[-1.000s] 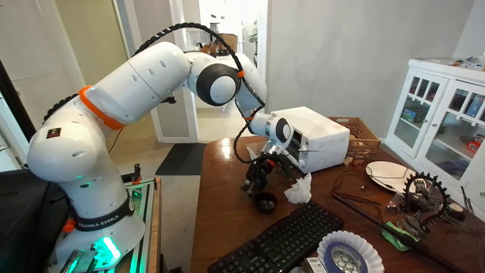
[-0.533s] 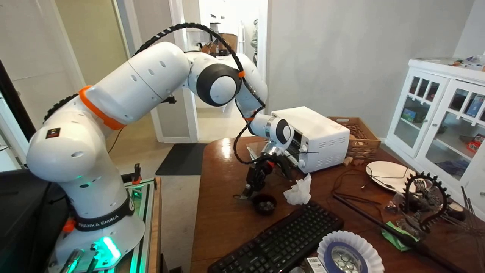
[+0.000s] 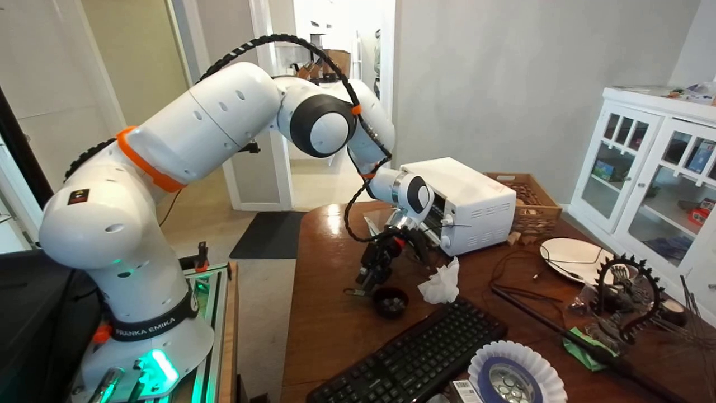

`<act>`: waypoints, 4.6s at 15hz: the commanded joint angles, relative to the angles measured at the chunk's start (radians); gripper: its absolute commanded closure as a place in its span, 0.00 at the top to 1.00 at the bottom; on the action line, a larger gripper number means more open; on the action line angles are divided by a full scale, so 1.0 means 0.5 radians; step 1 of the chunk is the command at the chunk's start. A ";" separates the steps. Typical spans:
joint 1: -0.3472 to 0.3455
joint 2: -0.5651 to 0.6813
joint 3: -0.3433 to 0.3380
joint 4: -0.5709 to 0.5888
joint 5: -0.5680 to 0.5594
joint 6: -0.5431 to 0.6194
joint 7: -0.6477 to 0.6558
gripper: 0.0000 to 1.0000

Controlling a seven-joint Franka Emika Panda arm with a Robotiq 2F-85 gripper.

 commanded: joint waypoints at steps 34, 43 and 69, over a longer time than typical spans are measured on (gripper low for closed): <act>0.100 0.168 0.021 0.190 -0.276 -0.446 -0.048 1.00; 0.198 0.151 0.089 0.160 -0.513 -0.389 -0.260 1.00; 0.105 0.107 0.006 0.279 -0.257 -0.090 -0.060 1.00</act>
